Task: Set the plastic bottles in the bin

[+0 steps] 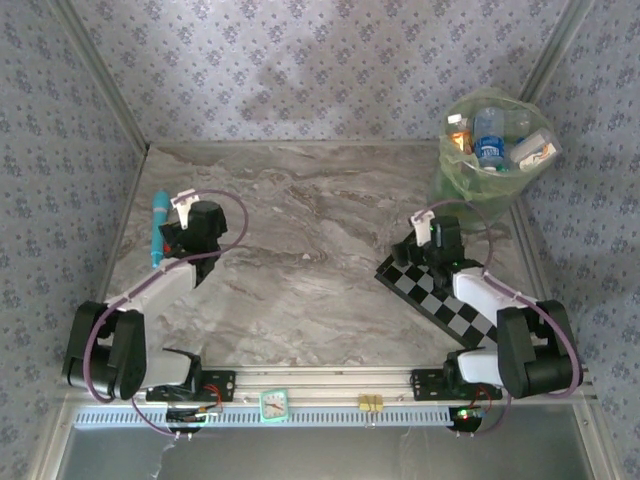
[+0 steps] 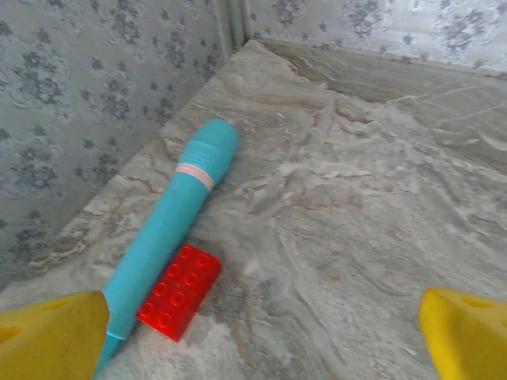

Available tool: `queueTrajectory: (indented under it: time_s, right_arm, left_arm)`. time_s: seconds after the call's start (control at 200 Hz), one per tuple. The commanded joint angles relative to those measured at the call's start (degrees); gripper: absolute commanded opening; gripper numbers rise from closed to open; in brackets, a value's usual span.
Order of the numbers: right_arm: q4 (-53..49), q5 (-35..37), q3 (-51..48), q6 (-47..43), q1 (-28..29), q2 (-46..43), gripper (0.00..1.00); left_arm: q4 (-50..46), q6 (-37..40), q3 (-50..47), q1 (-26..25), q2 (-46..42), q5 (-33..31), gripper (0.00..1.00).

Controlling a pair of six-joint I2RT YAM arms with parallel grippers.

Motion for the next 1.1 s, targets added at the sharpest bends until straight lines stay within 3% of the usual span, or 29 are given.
queueTrajectory:
  time_s: [0.0,0.155,0.235,0.335,0.395,0.515,0.65,0.72,0.775,0.845,0.925,0.99,1.049,1.094]
  right_arm:
    - [11.63,0.21,-3.44,2.26,-3.7,0.18,1.0]
    - [19.18,-1.99,-3.89,3.93,-6.43,3.83,1.0]
    - [19.42,-2.39,-1.95,2.64,-6.82,6.31,1.0]
    - [21.23,-2.44,-0.68,3.02,-7.71,10.1,1.0]
    - [20.21,-6.61,0.11,3.97,-10.12,10.47,1.0]
    - [26.41,-9.47,-2.79,8.35,-14.37,11.2,1.0]
    - [30.93,-4.57,-5.24,8.05,-12.72,11.55,1.0]
    - [40.36,-1.41,-8.41,8.98,-12.31,14.36,1.0]
    - [34.15,-0.61,-6.92,9.05,-12.32,12.67,1.0]
    - [36.68,0.85,-7.29,8.6,-11.45,13.45,1.0]
    - [36.35,2.23,-7.21,8.4,-10.9,13.37,1.0]
    - [35.7,2.85,-7.13,8.28,-10.64,13.1,1.0]
    - [35.5,2.67,-7.04,8.3,-10.65,13.05,1.0]
    - [35.81,2.61,-7.16,8.31,-10.72,13.12,1.0]
  left_arm:
    - [1.9,3.61,0.96,0.24,3.02,-5.63,1.0]
    - [1.48,6.54,3.61,0.37,6.32,-5.76,0.99]
    - [6.88,9.6,2.03,0.53,7.98,-6.99,0.99]
    - [6.99,12.28,2.04,0.77,9.84,-7.13,0.99]
    - [11.63,15.26,-0.25,0.76,10.5,-5.78,0.99]
    - [24.08,19.86,-6.66,0.76,11.27,-1.46,0.98]
    - [30.52,23.02,-9.48,1.87,11.37,5.06,0.97]
    - [36.17,21.09,-12.34,4.94,11.92,9.2,0.97]
    - [35.58,17.22,-14.12,9.24,9.76,16.48,0.96]
    - [41.77,14.32,-18.3,13.61,9.41,24.25,0.96]
    - [49.72,14.59,-19.57,14.38,14.25,25.83,0.97]
    - [39.75,14.49,-16.89,14.02,11.69,26.5,0.97]
    - [44.45,14.99,-17.34,13.85,13.64,25.24,0.97]
    - [41.04,14.75,-16.77,13.63,12.63,25.16,0.97]
